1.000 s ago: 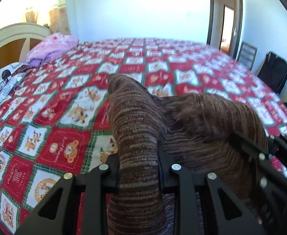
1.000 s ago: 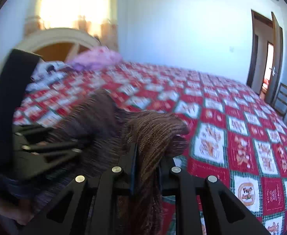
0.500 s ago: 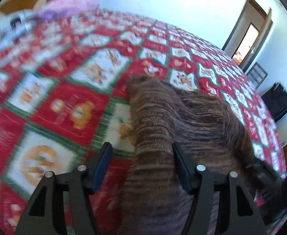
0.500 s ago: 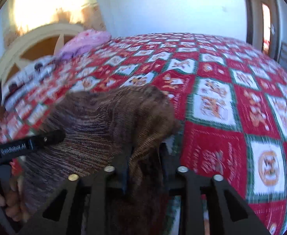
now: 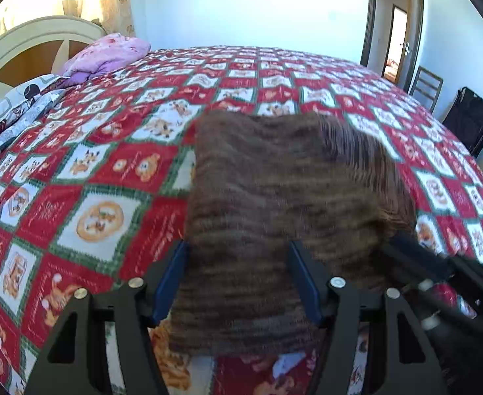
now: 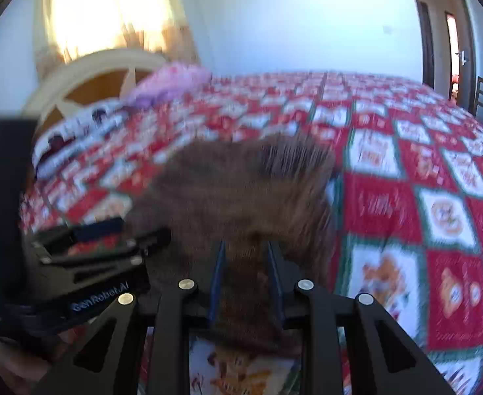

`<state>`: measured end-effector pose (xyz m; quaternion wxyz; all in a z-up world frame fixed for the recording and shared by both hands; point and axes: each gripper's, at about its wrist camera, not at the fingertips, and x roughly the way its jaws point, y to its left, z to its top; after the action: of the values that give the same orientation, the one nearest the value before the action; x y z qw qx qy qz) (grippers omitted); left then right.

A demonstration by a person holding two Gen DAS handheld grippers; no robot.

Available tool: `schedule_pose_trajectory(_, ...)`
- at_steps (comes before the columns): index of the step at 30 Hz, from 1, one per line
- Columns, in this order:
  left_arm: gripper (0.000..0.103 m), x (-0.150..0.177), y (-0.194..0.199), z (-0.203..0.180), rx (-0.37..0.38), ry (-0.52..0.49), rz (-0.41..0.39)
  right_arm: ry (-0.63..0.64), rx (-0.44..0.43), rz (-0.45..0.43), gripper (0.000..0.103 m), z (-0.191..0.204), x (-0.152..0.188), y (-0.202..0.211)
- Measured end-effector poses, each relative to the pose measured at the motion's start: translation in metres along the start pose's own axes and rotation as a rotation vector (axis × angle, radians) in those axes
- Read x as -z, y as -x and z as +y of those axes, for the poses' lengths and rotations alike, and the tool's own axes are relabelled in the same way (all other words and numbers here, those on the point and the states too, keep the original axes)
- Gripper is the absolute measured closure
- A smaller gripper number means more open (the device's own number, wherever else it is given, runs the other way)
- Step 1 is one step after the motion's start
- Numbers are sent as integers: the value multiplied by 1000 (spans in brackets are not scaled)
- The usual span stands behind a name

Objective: Fold small clothes
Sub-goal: 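Lower the folded sweater onto the quilt and open both grippers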

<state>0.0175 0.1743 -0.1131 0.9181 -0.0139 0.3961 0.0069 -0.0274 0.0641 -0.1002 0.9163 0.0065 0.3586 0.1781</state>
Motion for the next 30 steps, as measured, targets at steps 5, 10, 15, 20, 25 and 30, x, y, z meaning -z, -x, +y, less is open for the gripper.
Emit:
schedule_pose_trajectory(5, 37, 13, -3, -3, -36, -14, 29, 28, 37, 37, 76, -1, 14, -6)
schedule_pose_trajectory(10, 37, 18, 2, -6, -52, -25, 33, 4, 32, 49, 76, -8, 19, 0)
schedule_pose_trajectory(15, 32, 27, 9, -7, -70, -16, 36, -29, 64, 53, 65, -5, 29, 19)
schedule_pose_trajectory(20, 31, 33, 22, -12, -64, -26, 33, -54, 151, -11, 31, -2, 42, 50)
schedule_pose_trajectory(25, 23, 45, 36, -19, -34, -36, 37, -132, 215, -29, 31, -11, 47, 73)
schedule_pose_trajectory(30, 20, 59, 48, -31, -15, -67, 50, -206, 244, -27, 30, -22, 58, 93)
